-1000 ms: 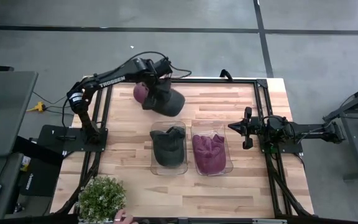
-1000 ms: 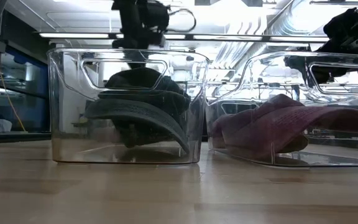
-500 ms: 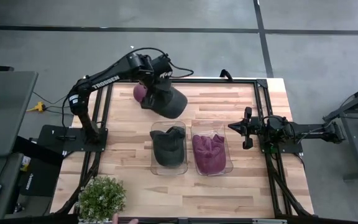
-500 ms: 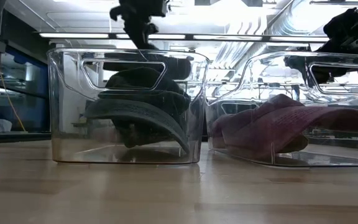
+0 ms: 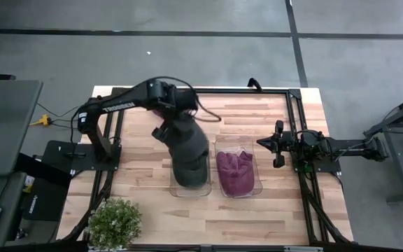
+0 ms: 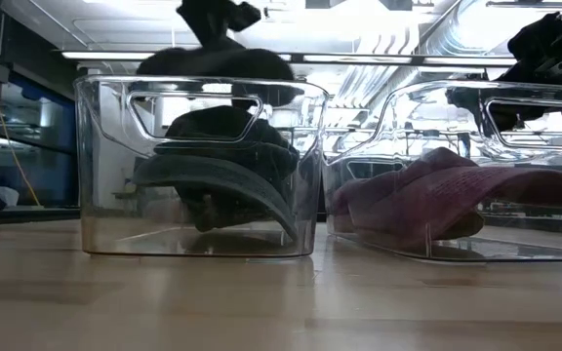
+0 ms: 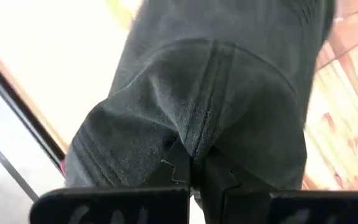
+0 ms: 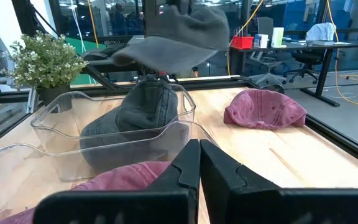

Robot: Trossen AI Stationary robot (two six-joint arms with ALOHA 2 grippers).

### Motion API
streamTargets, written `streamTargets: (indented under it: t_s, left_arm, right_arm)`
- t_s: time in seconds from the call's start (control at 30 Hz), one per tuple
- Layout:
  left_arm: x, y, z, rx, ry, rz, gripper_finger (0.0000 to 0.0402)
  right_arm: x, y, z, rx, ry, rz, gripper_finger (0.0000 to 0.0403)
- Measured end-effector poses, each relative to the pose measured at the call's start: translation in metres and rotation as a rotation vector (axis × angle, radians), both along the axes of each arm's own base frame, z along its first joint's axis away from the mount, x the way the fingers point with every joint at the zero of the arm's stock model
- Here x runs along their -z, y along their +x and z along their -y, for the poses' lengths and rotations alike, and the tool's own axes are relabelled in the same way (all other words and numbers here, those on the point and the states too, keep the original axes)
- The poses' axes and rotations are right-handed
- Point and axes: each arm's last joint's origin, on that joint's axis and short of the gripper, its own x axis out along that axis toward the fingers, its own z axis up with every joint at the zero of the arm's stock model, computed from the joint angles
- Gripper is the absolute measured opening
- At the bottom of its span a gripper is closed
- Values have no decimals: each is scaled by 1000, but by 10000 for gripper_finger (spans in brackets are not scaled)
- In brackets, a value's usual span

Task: Pick & Place hat
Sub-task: Put the black cap into the left transparent bin

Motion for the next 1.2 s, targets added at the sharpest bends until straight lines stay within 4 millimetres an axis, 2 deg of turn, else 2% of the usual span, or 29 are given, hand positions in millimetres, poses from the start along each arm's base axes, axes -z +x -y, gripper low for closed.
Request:
streamTargets:
  t_s: [0.3, 0.57, 1.0, 1.2]
  left_arm:
    - [-1, 7, 37, 159, 91, 29, 0]
    - [-1, 8, 63, 258, 195, 32, 0]
    - [40, 12, 92, 428, 426, -98, 0]
    - [41, 14, 108, 486, 448, -52, 0]
  right_arm:
    - [0, 0, 0, 0, 0, 0, 5]
    - [0, 0, 0, 0, 0, 0, 6]
    - [0, 0, 0, 0, 0, 0, 3]
    - [0, 0, 0, 0, 0, 0, 8]
